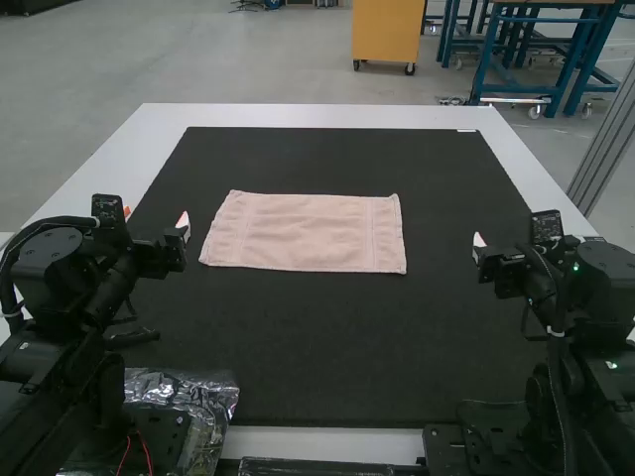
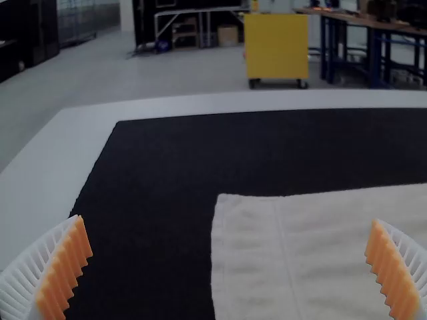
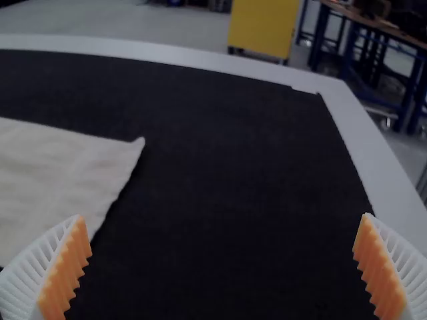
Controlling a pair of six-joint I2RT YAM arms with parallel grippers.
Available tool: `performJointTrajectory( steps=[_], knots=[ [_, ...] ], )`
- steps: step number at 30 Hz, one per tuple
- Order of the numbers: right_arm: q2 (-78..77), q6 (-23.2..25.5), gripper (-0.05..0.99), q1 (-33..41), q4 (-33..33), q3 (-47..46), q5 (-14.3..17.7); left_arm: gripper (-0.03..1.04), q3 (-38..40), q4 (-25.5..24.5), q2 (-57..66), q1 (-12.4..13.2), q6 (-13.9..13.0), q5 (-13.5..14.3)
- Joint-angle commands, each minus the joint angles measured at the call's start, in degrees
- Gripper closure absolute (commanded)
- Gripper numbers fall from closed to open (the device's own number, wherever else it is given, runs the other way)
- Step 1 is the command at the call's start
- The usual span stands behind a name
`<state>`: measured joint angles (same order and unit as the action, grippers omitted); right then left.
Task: Fold the towel.
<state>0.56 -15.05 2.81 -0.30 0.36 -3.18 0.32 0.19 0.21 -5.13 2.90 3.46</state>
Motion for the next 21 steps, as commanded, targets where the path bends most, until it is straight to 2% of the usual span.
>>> performJointTrajectory(
  steps=[1,19,21],
  knots=[
    [-0.47,-0.42,0.03,-0.26,-1.37,-0.45,-1.13,0.04,-0.32,0.25,-0.30,0.64,0.62,0.75],
    [-0.47,-0.60,0.03,-0.26,-1.37,-0.36,-1.13,0.04,-0.32,0.25,-0.21,0.64,0.62,0.75],
    [-0.47,-0.60,0.03,-0.26,-1.29,-0.36,-2.36,0.04,-0.32,0.34,-0.21,0.64,0.62,0.75]
  ],
)
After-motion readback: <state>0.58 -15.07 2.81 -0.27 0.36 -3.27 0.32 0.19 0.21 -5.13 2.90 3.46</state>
